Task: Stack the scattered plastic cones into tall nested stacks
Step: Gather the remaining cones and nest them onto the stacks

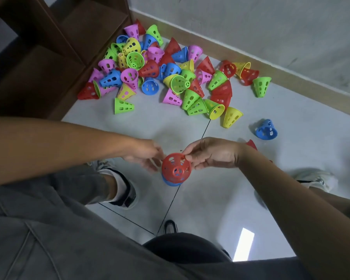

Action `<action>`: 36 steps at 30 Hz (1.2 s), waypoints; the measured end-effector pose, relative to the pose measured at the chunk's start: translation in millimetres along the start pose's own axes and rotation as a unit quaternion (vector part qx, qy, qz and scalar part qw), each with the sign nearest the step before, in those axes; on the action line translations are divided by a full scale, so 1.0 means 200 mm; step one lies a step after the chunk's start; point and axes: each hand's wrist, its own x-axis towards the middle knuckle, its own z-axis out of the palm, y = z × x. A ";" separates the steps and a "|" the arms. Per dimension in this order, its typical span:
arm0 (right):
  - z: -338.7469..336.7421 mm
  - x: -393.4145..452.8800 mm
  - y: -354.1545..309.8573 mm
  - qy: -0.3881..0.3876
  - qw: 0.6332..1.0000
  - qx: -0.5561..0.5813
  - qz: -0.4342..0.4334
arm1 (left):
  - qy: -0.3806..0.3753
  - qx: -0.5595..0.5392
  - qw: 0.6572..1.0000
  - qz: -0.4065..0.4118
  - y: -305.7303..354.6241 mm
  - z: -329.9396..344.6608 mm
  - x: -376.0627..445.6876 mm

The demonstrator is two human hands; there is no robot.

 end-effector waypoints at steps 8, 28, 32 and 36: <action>-0.01 0.06 0.10 0.056 0.996 -0.051 0.048 | -0.163 -0.167 0.966 -0.115 -0.07 0.06 -0.02; -0.31 0.09 0.24 0.327 0.943 0.054 0.022 | -0.070 -0.241 0.963 -0.100 0.00 0.20 0.13; -0.32 0.10 0.25 0.335 0.941 0.043 0.030 | -0.067 -0.229 0.968 -0.082 0.03 0.15 0.14; -0.24 0.14 0.28 0.309 0.949 0.008 0.066 | -0.065 -0.177 0.977 -0.096 0.06 0.11 0.15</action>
